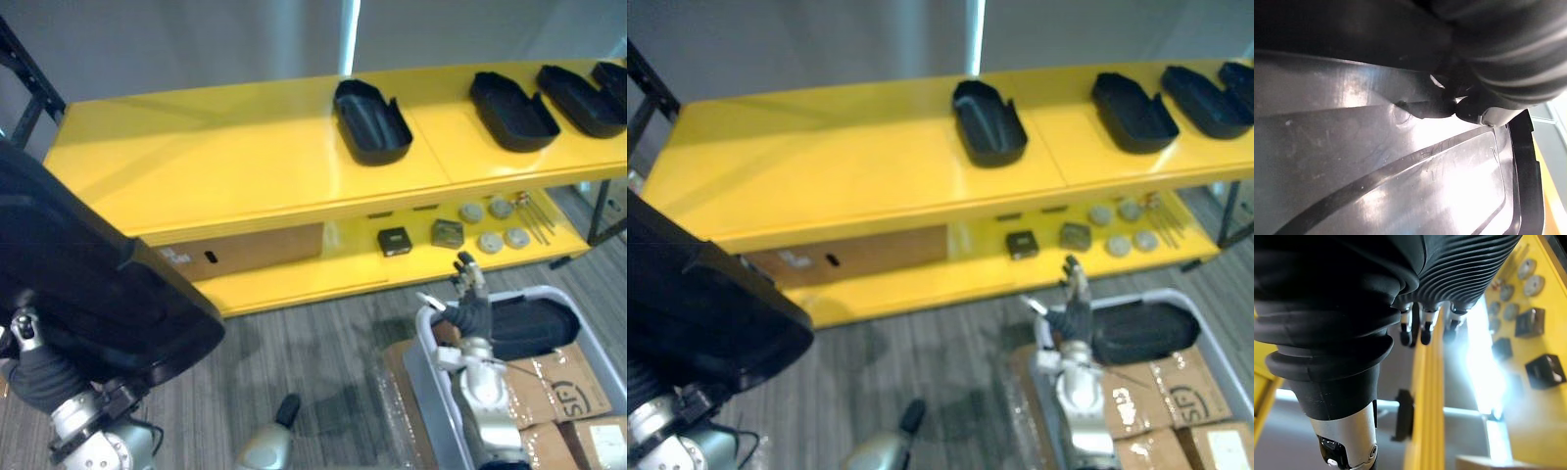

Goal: Walk over and take plastic housings, then place them on the shelf

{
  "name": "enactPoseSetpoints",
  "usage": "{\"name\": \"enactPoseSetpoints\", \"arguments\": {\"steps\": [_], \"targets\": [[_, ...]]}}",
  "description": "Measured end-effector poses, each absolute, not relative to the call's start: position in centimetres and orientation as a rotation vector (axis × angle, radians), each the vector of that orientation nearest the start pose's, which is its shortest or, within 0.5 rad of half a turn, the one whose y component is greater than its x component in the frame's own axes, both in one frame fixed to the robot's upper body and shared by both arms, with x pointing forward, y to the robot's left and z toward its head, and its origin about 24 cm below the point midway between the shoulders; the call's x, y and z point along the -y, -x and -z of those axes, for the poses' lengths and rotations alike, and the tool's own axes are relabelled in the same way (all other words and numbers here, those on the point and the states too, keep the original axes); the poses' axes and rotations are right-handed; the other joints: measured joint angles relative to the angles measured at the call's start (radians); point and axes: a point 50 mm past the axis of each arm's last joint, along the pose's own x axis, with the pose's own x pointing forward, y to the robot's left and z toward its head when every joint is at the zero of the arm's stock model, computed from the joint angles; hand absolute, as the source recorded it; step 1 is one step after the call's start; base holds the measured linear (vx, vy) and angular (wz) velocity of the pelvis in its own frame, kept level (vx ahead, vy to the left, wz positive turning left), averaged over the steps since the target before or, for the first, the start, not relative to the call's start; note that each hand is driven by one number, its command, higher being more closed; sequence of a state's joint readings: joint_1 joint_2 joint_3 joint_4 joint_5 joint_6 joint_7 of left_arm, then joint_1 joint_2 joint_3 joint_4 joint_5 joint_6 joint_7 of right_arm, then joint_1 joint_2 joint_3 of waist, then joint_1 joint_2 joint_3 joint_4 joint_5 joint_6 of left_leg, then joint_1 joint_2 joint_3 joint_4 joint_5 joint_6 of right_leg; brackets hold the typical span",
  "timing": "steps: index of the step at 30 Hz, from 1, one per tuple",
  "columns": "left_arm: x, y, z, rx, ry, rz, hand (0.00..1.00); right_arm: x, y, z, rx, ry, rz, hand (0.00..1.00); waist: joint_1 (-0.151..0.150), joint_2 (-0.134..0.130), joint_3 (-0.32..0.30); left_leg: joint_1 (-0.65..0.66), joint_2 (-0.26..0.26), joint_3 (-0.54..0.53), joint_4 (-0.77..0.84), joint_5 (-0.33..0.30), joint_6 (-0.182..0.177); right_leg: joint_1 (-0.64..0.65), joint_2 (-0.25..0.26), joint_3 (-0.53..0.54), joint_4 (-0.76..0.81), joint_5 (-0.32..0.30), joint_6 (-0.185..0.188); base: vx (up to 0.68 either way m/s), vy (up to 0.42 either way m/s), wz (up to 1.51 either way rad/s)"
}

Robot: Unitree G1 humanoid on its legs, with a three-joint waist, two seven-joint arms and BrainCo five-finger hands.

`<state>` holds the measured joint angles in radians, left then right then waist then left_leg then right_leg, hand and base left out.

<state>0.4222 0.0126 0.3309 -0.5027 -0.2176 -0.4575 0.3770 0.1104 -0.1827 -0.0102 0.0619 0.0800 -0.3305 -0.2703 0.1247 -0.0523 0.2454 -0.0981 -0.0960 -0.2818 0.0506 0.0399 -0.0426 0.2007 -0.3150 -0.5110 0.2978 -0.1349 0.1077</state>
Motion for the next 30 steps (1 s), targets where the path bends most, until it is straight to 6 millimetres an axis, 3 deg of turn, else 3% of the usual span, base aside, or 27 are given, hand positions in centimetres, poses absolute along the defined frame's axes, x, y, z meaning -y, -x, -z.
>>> {"name": "enactPoseSetpoints", "arguments": {"steps": [3, 5, 6, 7, 8, 9, 10, 11, 12, 15, 17, 19, 20, 21, 22, 25, 30], "targets": [[-25.7, -13.0, -12.2, 0.604, -0.005, -0.747, 1.00, 21.1, -22.4, -3.7, 0.171, 0.102, 0.348, 0.00, 0.000, 0.005, 0.019, -0.009, -0.003, 0.032, 0.051, -0.027, 0.014, -0.039, -0.022, 0.076, 0.110, 0.007, -0.008, -0.08, 0.047, -0.01], [-25.9, -13.2, -12.4, 0.614, -0.041, -0.744, 1.00, 21.2, -22.5, -4.0, 0.189, 0.099, 0.377, 0.00, -0.001, 0.002, 0.021, -0.007, 0.017, 0.101, 0.051, -0.028, 0.015, -0.117, -0.038, 0.149, 0.235, 0.037, -0.055, -0.02, 0.061, -0.04], [-26.0, -13.3, -12.6, 0.628, -0.051, -0.746, 1.00, 21.4, -22.6, -4.2, 0.199, 0.094, 0.395, 0.00, -0.004, -0.007, 0.027, -0.021, 0.019, 0.158, 0.105, -0.050, 0.046, -0.177, -0.058, 0.210, 0.335, 0.071, -0.105, 0.00, 0.072, -0.02], [-26.1, -13.3, -12.7, 0.633, -0.055, -0.746, 1.00, 21.6, -22.7, -4.2, 0.202, 0.093, 0.405, 0.00, -0.009, -0.003, 0.030, -0.035, 0.020, 0.173, 0.147, -0.071, 0.047, -0.197, -0.059, 0.236, 0.385, 0.094, -0.129, -0.03, 0.123, 0.04], [-26.3, -13.3, -12.9, 0.636, -0.070, -0.737, 1.00, 21.9, -22.6, -4.1, 0.196, 0.090, 0.424, 0.00, -0.014, 0.006, 0.041, -0.022, 0.019, 0.164, 0.161, -0.092, 0.053, -0.231, -0.060, 0.274, 0.465, 0.198, -0.165, -0.01, 0.106, 0.30], [-26.4, -13.4, -13.2, 0.644, -0.089, -0.720, 1.00, 22.1, -22.4, -3.9, 0.188, 0.078, 0.447, 0.00, -0.041, -0.002, 0.035, 0.020, 0.016, 0.151, 0.093, -0.114, 0.063, -0.280, -0.063, 0.294, 0.500, 0.363, -0.167, 0.03, 0.099, 0.37], [-26.4, -13.5, -13.5, 0.660, -0.097, -0.710, 1.00, 22.0, -22.3, -3.9, 0.191, 0.066, 0.459, 0.00, -0.053, -0.018, 0.028, 0.002, 0.008, 0.168, 0.183, -0.133, 0.081, -0.307, -0.072, 0.314, 0.522, 0.307, -0.158, 0.21, 0.095, 0.27], [-26.2, -13.9, -13.8, 0.688, -0.083, -0.704, 1.00, 22.7, -22.0, -4.7, 0.231, 0.107, 0.462, 0.00, -0.057, 0.043, 0.031, -0.016, 0.074, 0.204, 0.346, -0.262, 0.095, -0.344, -0.006, 0.334, 0.539, 0.046, -0.095, 0.35, 0.115, 0.07], [-26.3, -14.7, -14.0, 0.706, -0.064, -0.708, 1.00, 22.9, -22.1, -5.0, 0.248, 0.114, 0.469, 0.00, -0.049, 0.038, 0.050, -0.018, 0.050, 0.168, 0.362, -0.285, 0.094, -0.344, 0.043, 0.378, 0.418, -0.063, -0.048, 0.31, 0.097, 0.11], [-25.2, -16.1, -13.3, 0.669, -0.002, -0.672, 1.00, 24.0, -20.8, -5.4, 0.269, 0.154, 0.533, 0.00, -0.088, 0.028, 0.046, -0.042, 0.021, 0.116, 0.353, -0.281, 0.099, -0.371, 0.177, 0.495, 0.132, -0.068, 0.001, 0.16, 0.040, 0.58], [-24.5, -16.4, -12.8, 0.641, 0.013, -0.637, 1.00, 24.4, -19.9, -6.3, 0.317, 0.232, 0.576, 0.00, -0.094, 0.005, 0.032, -0.017, -0.015, 0.096, 0.322, -0.270, 0.087, -0.371, 0.177, 0.511, 0.066, -0.050, 0.011, 0.17, -0.031, 0.62], [-24.1, -16.5, -12.6, 0.627, 0.018, -0.628, 1.00, 23.9, -20.1, -7.4, 0.386, 0.229, 0.585, 0.00, -0.082, -0.005, 0.020, 0.012, -0.031, 0.088, 0.305, -0.271, 0.086, -0.349, 0.179, 0.496, -0.007, -0.006, -0.018, 0.23, -0.111, 0.41], [-23.9, -16.6, -12.5, 0.623, 0.021, -0.622, 1.00, 23.8, -20.2, -7.7, 0.407, 0.229, 0.585, 0.00, -0.086, 0.002, 0.009, 0.010, -0.036, 0.065, 0.310, -0.274, 0.080, -0.332, 0.179, 0.483, -0.039, 0.050, -0.008, 0.29, -0.159, 0.63], [-23.4, -17.0, -12.4, 0.619, 0.031, -0.602, 1.00, 24.0, -20.5, -8.0, 0.420, 0.236, 0.589, 0.00, -0.086, 0.017, 0.000, 0.005, -0.028, 0.053, 0.308, -0.275, 0.078, -0.315, 0.185, 0.457, -0.063, 0.064, 0.007, 0.31, -0.168, 0.71], [-22.9, -17.2, -12.4, 0.619, 0.013, -0.583, 1.00, 24.2, -21.1, -8.5, 0.445, 0.244, 0.594, 0.00, -0.083, 0.037, -0.007, -0.010, -0.008, 0.058, 0.301, -0.271, 0.048, -0.305, 0.197, 0.425, -0.100, 0.079, -0.008, 0.29, -0.160, 0.51], [-22.2, -17.7, -12.7, 0.637, 0.012, -0.551, 1.00, 24.7, -21.5, -9.3, 0.485, 0.243, 0.653, 0.00, -0.087, 0.052, -0.014, 0.015, 0.015, 0.099, 0.210, -0.228, -0.017, -0.276, 0.196, 0.381, -0.144, 0.093, -0.029, 0.20, -0.126, 0.41], [-21.9, -18.0, -12.9, 0.651, 0.013, -0.536, 1.00, 25.3, -20.6, -8.6, 0.458, 0.243, 0.712, 0.00, -0.092, 0.057, -0.018, 0.091, 0.024, 0.166, 0.152, -0.209, -0.007, -0.198, 0.195, 0.378, -0.197, 0.093, -0.029, 0.14, -0.022, 0.01]]}}
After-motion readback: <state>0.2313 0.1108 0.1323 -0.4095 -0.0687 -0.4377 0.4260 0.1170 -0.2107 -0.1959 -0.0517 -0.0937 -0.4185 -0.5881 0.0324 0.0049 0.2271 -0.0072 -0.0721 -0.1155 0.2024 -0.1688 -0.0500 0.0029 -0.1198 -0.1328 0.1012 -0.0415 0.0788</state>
